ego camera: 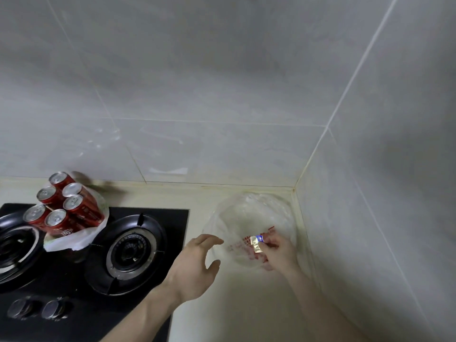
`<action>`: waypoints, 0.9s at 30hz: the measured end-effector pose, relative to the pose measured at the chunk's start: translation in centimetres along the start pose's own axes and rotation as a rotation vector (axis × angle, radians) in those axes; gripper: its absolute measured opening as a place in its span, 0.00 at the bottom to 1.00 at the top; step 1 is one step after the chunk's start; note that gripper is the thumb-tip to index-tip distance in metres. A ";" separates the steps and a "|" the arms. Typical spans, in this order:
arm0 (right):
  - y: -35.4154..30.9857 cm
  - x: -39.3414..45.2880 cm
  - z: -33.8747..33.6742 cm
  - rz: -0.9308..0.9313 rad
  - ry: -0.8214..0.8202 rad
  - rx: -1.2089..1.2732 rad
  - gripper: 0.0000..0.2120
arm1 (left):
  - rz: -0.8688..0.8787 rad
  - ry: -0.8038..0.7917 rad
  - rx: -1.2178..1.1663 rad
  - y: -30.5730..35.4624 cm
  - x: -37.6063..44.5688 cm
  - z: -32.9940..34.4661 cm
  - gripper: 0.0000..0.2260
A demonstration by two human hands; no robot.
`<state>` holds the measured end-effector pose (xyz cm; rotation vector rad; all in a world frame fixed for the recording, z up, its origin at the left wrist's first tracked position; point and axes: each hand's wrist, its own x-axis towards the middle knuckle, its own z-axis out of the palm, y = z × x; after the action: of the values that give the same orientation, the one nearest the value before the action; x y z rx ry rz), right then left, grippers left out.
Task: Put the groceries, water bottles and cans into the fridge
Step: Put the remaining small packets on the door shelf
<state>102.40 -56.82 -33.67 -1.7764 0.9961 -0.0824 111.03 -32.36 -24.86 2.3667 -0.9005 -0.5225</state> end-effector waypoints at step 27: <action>2.6 3.8 -1.3 -0.042 -0.005 -0.858 0.21 | -0.308 0.138 -0.468 0.5 -1.6 -3.0 0.04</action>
<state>102.73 -60.56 -36.62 -2.5636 1.0710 0.3784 111.19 -30.53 -21.98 2.0797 -0.3047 -0.6044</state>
